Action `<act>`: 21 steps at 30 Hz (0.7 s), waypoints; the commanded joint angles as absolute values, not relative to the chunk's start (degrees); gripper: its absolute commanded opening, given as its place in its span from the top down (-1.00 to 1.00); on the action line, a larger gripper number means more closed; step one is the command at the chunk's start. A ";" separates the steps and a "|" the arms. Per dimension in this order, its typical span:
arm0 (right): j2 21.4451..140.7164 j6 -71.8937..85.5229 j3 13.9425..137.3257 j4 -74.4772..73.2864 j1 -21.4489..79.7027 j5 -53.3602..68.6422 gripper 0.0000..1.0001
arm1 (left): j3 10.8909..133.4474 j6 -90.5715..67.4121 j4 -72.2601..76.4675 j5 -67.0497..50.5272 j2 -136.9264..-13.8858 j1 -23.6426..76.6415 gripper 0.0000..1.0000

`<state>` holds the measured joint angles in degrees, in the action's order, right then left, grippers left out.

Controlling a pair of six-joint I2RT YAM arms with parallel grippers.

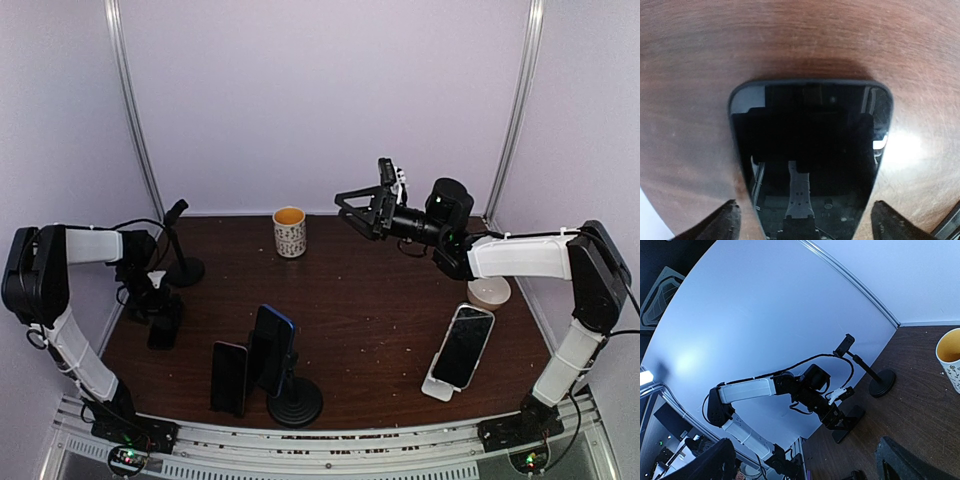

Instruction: Remove the phone from the phone stand

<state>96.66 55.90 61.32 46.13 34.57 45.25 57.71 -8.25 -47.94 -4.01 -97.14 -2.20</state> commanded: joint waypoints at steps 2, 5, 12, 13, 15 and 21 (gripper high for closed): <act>95.64 55.02 61.07 46.74 34.19 45.97 -1.00 | 56.08 -9.26 -47.64 -1.98 -90.76 -2.55 -0.96; 95.30 54.20 61.35 45.43 34.19 45.97 -1.00 | 55.77 -10.00 -48.21 -0.50 -87.68 -2.50 -0.96; 94.19 52.16 62.26 41.91 34.19 45.99 -1.00 | 56.24 -12.15 -49.16 1.37 -81.39 -2.55 -0.96; 94.00 51.81 62.31 41.28 34.19 45.99 -1.00 | 56.31 -12.59 -49.28 1.32 -80.49 -2.55 -0.96; 93.64 50.91 62.63 39.94 34.19 45.91 -1.00 | 56.67 -13.54 -49.70 1.53 -78.09 -2.54 -0.96; 92.91 48.46 63.47 35.87 34.19 45.66 -1.00 | 58.06 -14.59 -51.14 -2.58 -69.45 -2.48 -0.96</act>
<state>95.13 51.13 61.52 38.65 34.57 45.25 56.27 -13.04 -50.00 0.40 -74.61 -2.20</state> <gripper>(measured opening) 0.999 0.978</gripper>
